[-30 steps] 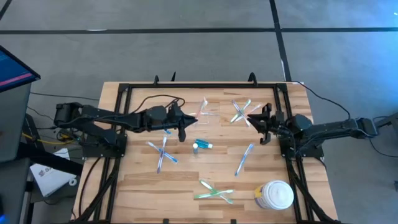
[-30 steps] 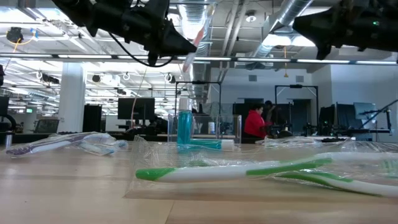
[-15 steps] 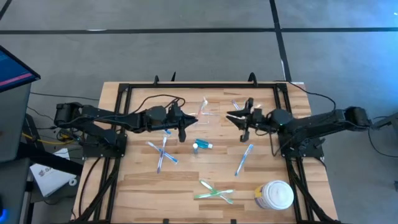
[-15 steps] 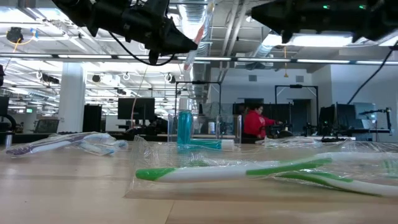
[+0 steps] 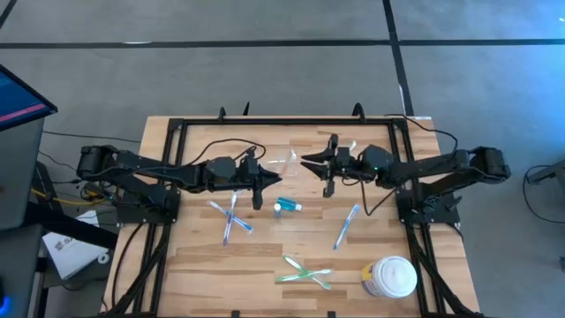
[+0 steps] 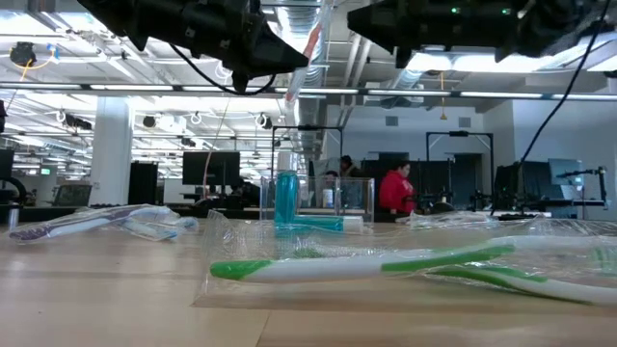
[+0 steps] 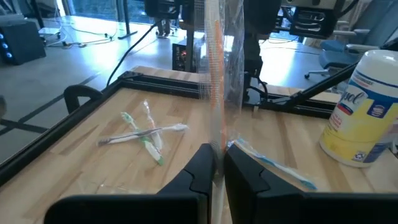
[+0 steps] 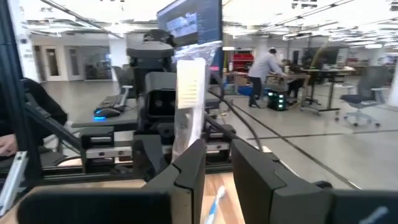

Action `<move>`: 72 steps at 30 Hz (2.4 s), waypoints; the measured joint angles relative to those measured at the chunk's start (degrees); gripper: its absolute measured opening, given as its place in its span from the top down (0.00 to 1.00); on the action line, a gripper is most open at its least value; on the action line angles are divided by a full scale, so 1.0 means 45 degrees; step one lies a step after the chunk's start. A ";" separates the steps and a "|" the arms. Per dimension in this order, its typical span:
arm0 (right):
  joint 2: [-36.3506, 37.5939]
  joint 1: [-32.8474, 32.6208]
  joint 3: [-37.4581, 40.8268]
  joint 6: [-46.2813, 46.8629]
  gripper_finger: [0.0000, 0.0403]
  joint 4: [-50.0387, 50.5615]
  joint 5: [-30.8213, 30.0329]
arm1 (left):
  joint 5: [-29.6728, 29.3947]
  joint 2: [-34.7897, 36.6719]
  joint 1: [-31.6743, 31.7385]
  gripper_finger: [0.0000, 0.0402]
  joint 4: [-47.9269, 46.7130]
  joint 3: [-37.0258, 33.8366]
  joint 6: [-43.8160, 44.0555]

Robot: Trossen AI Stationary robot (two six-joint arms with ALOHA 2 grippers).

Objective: Pick & Place toothbrushing station
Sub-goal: Put the left orange toothbrush into the transparent organizer

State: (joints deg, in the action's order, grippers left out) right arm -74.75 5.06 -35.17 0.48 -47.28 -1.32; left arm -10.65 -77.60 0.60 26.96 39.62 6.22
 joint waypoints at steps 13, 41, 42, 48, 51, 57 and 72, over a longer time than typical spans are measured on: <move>-0.0959 0.0000 -0.0974 -0.0065 0.80 -0.0028 0.1345 | -0.0001 0.0002 0.0000 0.96 0.0034 0.0000 -0.0005; -0.0959 0.0000 -0.0969 -0.0098 0.62 -0.0021 0.1335 | -0.0001 0.0010 0.0000 0.96 0.0331 -0.0005 -0.0005; -0.0959 -0.0001 -0.0969 -0.0094 0.63 -0.0024 0.1334 | -0.0001 0.0010 0.0000 0.96 0.0331 -0.0005 -0.0005; -0.0964 -0.0005 -0.1118 -0.0094 0.64 -0.0113 0.1330 | -0.0001 0.0010 0.0000 0.96 0.0340 -0.0005 -0.0005; -0.1357 -0.0010 -0.1496 -0.0097 0.65 -0.0163 0.1325 | -0.0001 0.0010 0.0000 0.95 0.0347 -0.0005 -0.0004; -0.2463 0.0089 -0.2220 -0.0099 0.65 0.0043 0.1330 | -0.0001 0.0019 0.0000 0.95 0.0355 -0.0019 0.0000; -0.1954 0.0155 -0.2528 -0.0101 0.67 0.0931 0.1335 | -0.0006 0.0019 0.0000 0.95 0.0321 -0.0019 0.0000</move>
State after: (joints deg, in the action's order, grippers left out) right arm -83.55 5.76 -46.54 0.02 -43.09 4.69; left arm -10.68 -77.52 0.60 28.40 39.53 6.22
